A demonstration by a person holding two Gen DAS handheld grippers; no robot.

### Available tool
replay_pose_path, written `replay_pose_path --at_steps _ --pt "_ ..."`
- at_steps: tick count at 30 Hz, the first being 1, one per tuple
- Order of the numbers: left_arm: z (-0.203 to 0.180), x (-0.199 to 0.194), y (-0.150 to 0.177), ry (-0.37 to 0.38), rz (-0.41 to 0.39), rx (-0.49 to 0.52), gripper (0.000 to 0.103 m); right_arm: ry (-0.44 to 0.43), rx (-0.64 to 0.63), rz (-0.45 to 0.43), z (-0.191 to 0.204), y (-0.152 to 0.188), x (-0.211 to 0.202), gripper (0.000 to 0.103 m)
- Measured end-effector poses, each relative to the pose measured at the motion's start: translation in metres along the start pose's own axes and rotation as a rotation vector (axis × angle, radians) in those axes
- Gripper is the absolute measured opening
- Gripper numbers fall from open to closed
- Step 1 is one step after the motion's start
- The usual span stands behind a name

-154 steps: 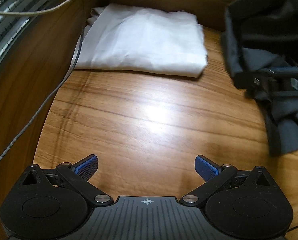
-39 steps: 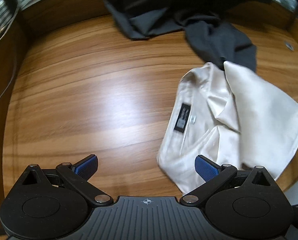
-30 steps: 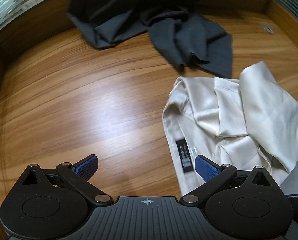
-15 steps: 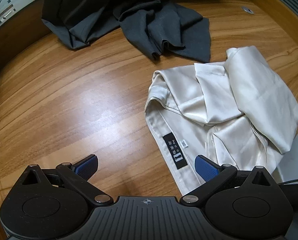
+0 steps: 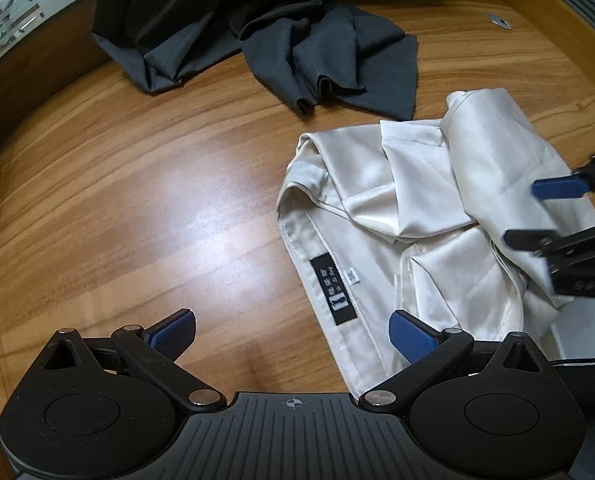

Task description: Fold clothes

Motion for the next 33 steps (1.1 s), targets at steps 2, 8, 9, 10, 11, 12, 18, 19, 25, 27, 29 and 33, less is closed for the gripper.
replay_pose_path --at_steps 2,8,9,10,11,12,18,19,25,27,29,33 --pt "-0.004 0.000 0.003 -0.006 0.010 -0.030 0.103 -0.006 -0.036 0.011 0.003 0.001 0.008 0.065" --pt "-0.027 -0.005 0.013 -0.009 0.030 -0.124 0.103 -0.002 -0.083 -0.018 -0.028 0.010 -0.006 0.012" --pt "-0.033 -0.005 0.015 -0.009 0.032 -0.137 0.103 -0.001 -0.091 -0.023 -0.033 0.011 -0.009 0.010" --pt "-0.040 -0.005 0.018 -0.009 0.036 -0.152 0.103 -0.001 -0.099 -0.028 -0.038 0.013 -0.011 0.010" --pt "-0.046 -0.005 0.020 -0.009 0.040 -0.167 0.103 0.000 -0.107 -0.033 -0.043 0.014 -0.014 0.009" --pt "-0.053 -0.005 0.022 -0.009 0.043 -0.183 0.103 0.002 -0.111 -0.039 -0.050 0.016 -0.017 0.009" --pt "-0.094 -0.004 0.032 -0.005 0.056 -0.283 0.102 0.062 -0.063 -0.062 -0.142 0.033 -0.044 0.008" --pt "-0.101 -0.004 0.034 -0.005 0.053 -0.297 0.102 0.077 -0.056 -0.056 -0.159 0.037 -0.045 0.007" --pt "-0.137 0.000 0.039 -0.011 0.033 -0.389 0.102 0.129 0.030 0.067 -0.256 0.078 -0.026 0.006" --pt "-0.148 0.002 0.042 -0.007 0.034 -0.412 0.102 0.130 0.048 0.120 -0.281 0.092 -0.017 0.007" --pt "-0.159 0.004 0.045 -0.002 0.034 -0.434 0.102 0.163 0.007 0.138 -0.295 0.099 -0.015 0.008" --pt "-0.180 0.008 0.045 0.016 0.044 -0.427 0.101 0.094 -0.078 0.066 -0.304 0.088 -0.026 0.031"
Point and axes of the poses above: each gripper's, at about its wrist camera, not at the fingertips, and x roughly the way its jaws point, z to its left, y to its underside, the point moved 3 cm from there along x, roughly the way its jaws point, and after that the axes turned 9 degrees about -x, right-handed, at the moved point
